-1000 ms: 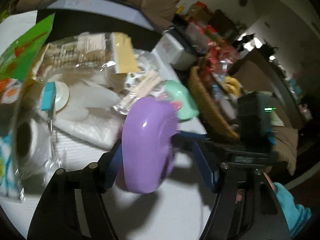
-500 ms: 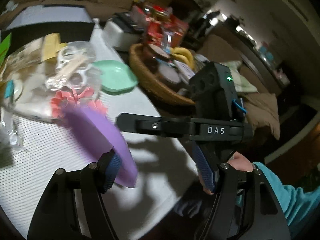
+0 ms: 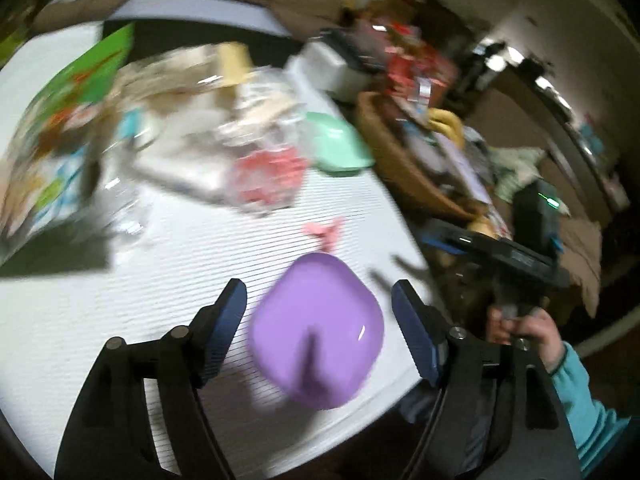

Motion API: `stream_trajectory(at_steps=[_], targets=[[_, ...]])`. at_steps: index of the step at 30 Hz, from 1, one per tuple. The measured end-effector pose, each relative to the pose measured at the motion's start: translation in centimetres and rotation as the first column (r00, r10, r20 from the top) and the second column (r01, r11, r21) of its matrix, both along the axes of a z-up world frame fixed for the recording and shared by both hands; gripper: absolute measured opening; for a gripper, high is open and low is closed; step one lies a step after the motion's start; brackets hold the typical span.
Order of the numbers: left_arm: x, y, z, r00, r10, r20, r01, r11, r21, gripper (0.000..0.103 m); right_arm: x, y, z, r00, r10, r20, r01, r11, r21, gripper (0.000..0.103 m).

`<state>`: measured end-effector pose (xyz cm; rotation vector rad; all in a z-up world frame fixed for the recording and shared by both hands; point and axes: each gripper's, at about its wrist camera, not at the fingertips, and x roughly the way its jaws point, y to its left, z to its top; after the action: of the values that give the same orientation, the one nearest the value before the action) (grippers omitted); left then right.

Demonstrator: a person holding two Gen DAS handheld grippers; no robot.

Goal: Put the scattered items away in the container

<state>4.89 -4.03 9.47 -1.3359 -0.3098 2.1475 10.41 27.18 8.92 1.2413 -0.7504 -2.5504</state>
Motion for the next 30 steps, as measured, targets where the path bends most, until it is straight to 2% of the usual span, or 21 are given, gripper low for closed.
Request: stream_trajectory(at_steps=[4,10,13,19,20,21,22,23,24,26,29,30], targets=[[0.0,-0.4,-1.8,1.0,0.027,-0.001,-0.027,0.997,-0.077,0.073,-0.3,-1.6,-0.2,0.999,0.032,0.02,-0.033,0.996,0.083,0.074],[1.1,1.7,-3.4,0.999,-0.036,-0.018,0.033,0.987,-0.158,0.074,-2.2,-4.4,-1.5,0.993,0.105,0.058,-0.115,0.968,0.221,0.076],[1.0,2.1,-4.6,0.999,-0.038,-0.01,0.035,0.978,-0.206,0.074,-3.5,-5.6,-2.4,0.987,0.138,0.086,-0.156,0.95,0.271,0.077],[1.1,2.0,-5.3,0.999,-0.049,-0.012,0.044,0.972,-0.232,0.07,-5.1,-6.4,-3.2,0.982,0.16,0.104,-0.185,0.932,0.312,0.077],[1.1,2.1,-5.3,0.999,-0.052,-0.012,0.047,0.972,-0.232,0.068,-5.3,-6.5,-3.3,0.981,0.16,0.108,-0.186,0.931,0.314,0.077],[1.2,2.1,-5.4,0.999,-0.053,-0.01,0.049,0.97,-0.236,0.055,-5.7,-6.5,-3.6,0.981,0.16,0.113,-0.188,0.93,0.316,0.077],[1.1,2.1,-5.6,0.999,-0.052,-0.007,0.049,0.969,-0.244,0.038,-6.0,-6.6,-3.8,0.98,0.158,0.118,-0.189,0.928,0.321,0.077],[0.9,2.2,-5.8,0.999,-0.05,0.002,0.049,0.966,-0.254,0.032,-6.2,-6.7,-4.0,0.98,0.158,0.123,-0.19,0.927,0.323,0.076],[0.7,2.2,-6.1,0.999,-0.047,0.016,0.049,0.965,-0.258,0.028,-6.5,-6.8,-4.1,0.979,0.159,0.126,-0.192,0.926,0.324,0.076],[0.4,2.1,-6.5,0.998,-0.043,0.038,0.051,0.968,-0.244,0.028,-6.9,-6.9,-4.3,0.978,0.167,0.128,-0.2,0.927,0.318,0.076],[0.4,2.3,-6.4,0.998,-0.046,0.031,0.053,0.966,-0.251,0.025,-7.5,-7.0,-4.9,0.972,0.185,0.146,-0.222,0.925,0.308,0.074],[0.3,2.4,-6.5,0.999,-0.046,0.027,0.051,0.962,-0.267,0.024,-7.6,-7.2,-5.2,0.969,0.192,0.156,-0.232,0.924,0.304,0.064]])
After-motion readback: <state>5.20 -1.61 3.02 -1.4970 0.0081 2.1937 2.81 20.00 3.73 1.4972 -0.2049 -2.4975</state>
